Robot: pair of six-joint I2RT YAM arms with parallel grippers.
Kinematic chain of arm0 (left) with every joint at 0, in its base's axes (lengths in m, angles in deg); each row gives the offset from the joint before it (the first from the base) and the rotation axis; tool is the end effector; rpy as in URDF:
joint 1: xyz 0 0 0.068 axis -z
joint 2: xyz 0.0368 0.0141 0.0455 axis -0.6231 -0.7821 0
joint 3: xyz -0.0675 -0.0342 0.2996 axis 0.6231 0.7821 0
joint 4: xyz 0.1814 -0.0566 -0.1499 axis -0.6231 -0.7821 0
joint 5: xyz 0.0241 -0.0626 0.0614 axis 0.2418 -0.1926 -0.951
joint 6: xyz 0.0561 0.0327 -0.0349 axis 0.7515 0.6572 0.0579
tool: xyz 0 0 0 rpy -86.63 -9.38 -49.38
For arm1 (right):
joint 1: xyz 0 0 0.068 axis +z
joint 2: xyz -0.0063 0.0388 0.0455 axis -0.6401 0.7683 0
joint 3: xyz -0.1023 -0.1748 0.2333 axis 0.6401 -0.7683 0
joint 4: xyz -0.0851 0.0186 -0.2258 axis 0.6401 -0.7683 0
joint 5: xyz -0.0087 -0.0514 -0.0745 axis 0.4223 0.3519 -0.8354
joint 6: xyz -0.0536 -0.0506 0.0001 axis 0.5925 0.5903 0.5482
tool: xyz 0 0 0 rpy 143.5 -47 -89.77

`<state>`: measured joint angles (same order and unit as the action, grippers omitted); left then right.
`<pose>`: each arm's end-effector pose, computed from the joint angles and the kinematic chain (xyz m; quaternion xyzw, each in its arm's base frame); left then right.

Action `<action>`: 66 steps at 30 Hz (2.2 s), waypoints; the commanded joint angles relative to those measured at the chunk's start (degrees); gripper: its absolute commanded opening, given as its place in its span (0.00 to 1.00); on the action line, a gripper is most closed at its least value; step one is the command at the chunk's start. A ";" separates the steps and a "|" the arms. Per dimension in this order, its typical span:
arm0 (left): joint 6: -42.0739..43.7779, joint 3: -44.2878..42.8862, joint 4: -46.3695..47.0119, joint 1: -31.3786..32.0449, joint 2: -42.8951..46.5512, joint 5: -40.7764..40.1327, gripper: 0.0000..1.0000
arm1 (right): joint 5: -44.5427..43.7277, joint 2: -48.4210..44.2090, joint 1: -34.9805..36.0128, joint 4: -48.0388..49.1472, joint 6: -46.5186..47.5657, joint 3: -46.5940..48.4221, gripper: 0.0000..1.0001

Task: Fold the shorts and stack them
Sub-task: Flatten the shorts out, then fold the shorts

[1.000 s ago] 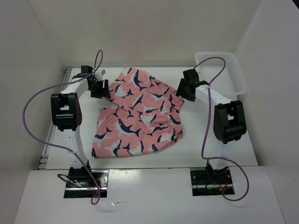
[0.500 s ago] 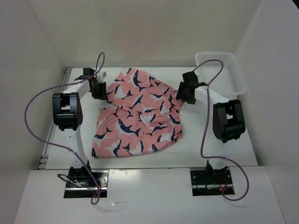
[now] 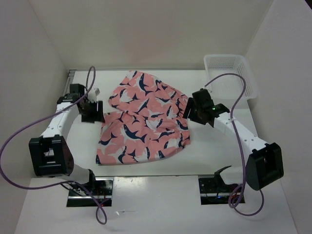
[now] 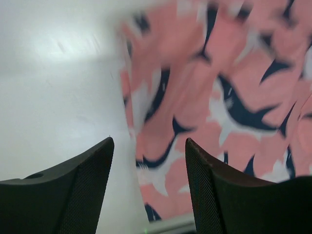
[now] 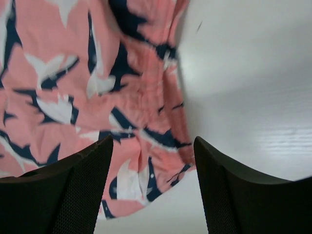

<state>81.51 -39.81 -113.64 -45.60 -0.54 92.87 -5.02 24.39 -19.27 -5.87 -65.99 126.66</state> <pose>0.2971 0.0221 0.2980 -0.0256 0.9507 -0.0965 0.2936 0.2480 0.0821 0.2967 0.1387 0.9275 0.0881 0.3359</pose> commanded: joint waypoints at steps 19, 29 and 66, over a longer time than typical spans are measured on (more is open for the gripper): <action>0.19 19.27 -16.64 8.01 0.68 -15.39 0.69 | 5.59 -3.61 13.39 3.80 -22.33 -20.70 0.71; 0.19 26.40 -10.83 12.32 0.26 -15.34 0.70 | 3.48 -2.47 13.39 7.49 -22.34 -22.46 0.73; 0.19 -55.12 -14.07 5.64 -23.00 7.15 0.00 | 32.13 1.12 -4.43 -4.55 -1.51 3.37 0.00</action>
<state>81.51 -85.85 -131.50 -38.91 -14.37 97.24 21.71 22.54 -17.98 -9.23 -70.93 126.48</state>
